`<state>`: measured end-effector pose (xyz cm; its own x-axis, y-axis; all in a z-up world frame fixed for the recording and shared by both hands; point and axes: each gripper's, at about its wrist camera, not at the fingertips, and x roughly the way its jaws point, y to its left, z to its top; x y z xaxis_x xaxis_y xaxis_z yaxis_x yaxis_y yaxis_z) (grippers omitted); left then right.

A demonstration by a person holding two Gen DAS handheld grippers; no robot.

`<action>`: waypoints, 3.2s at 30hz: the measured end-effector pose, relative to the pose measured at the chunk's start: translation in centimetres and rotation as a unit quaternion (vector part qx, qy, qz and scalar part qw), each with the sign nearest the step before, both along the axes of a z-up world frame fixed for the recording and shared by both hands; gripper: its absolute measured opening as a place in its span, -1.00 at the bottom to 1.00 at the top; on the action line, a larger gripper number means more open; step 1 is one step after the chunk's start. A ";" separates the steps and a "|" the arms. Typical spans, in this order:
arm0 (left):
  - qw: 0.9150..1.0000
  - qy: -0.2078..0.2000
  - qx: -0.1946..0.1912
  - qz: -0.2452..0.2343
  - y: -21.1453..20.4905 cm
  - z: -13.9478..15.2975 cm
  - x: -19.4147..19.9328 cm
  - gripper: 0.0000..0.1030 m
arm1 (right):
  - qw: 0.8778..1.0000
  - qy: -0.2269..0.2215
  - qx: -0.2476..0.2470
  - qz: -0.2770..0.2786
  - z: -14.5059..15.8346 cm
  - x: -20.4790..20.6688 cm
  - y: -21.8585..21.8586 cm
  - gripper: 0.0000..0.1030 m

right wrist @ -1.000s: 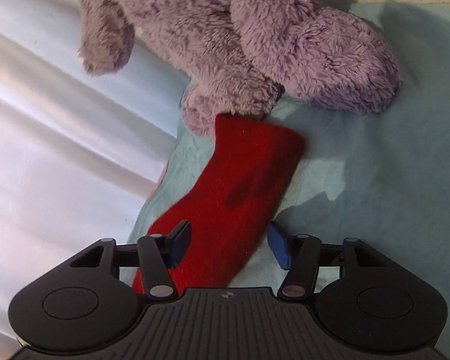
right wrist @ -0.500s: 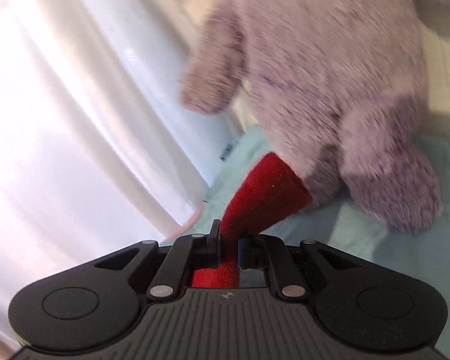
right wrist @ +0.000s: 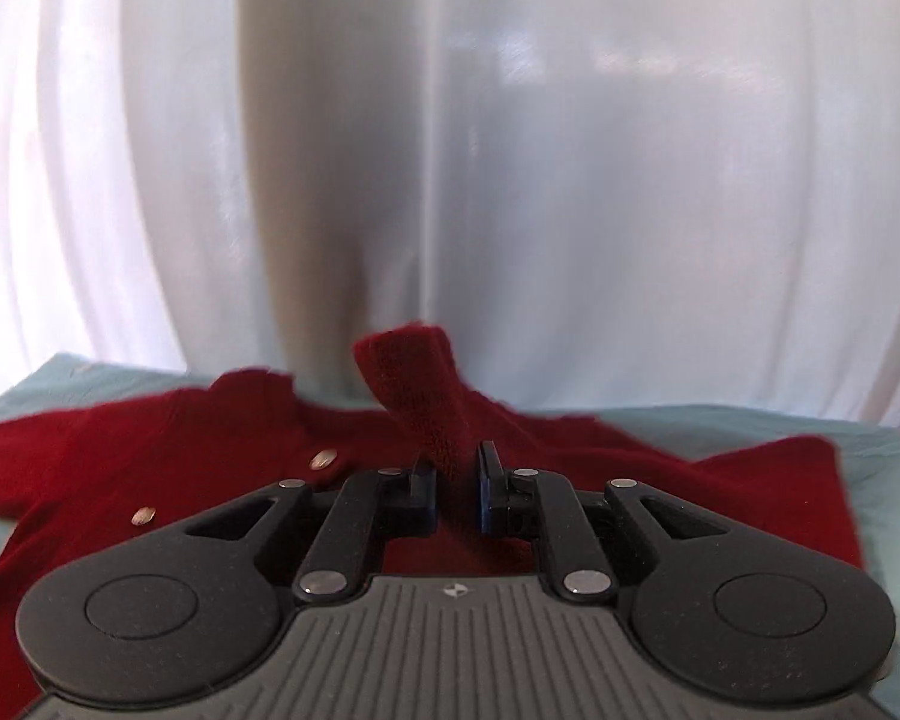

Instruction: Fold small clothes

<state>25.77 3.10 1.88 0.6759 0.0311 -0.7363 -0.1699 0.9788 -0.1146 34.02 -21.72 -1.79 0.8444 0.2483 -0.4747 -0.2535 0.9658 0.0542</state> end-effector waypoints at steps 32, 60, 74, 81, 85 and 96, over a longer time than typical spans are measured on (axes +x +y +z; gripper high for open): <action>0.944 0.113 -0.287 -0.119 -5.6 -9.2 14.0 0.46 | 0.969 0.116 0.191 -0.109 -2.5 -7.1 -11.2 0.14; 0.965 0.020 -0.246 -0.094 0.9 -3.6 13.8 -0.73 | 0.924 0.123 0.339 -0.128 -2.7 -6.1 -15.0 -0.01; 0.980 0.063 -0.182 -0.047 4.3 -7.9 13.6 -0.49 | 0.908 0.160 0.360 -0.140 -4.2 -3.8 -13.6 -0.39; 0.977 0.058 -0.201 -0.053 4.5 -8.1 13.5 -0.74 | 0.911 0.162 0.353 -0.138 -4.1 -3.7 -13.2 -0.44; 0.978 0.026 -0.201 -0.048 5.5 -5.9 12.5 -0.75 | 0.900 0.160 0.377 -0.148 -4.1 -3.6 -13.8 -0.24; 0.989 0.023 -0.142 -0.017 7.9 -5.8 11.4 -0.74 | 0.907 0.167 0.361 -0.138 -3.9 -2.9 -12.4 -0.14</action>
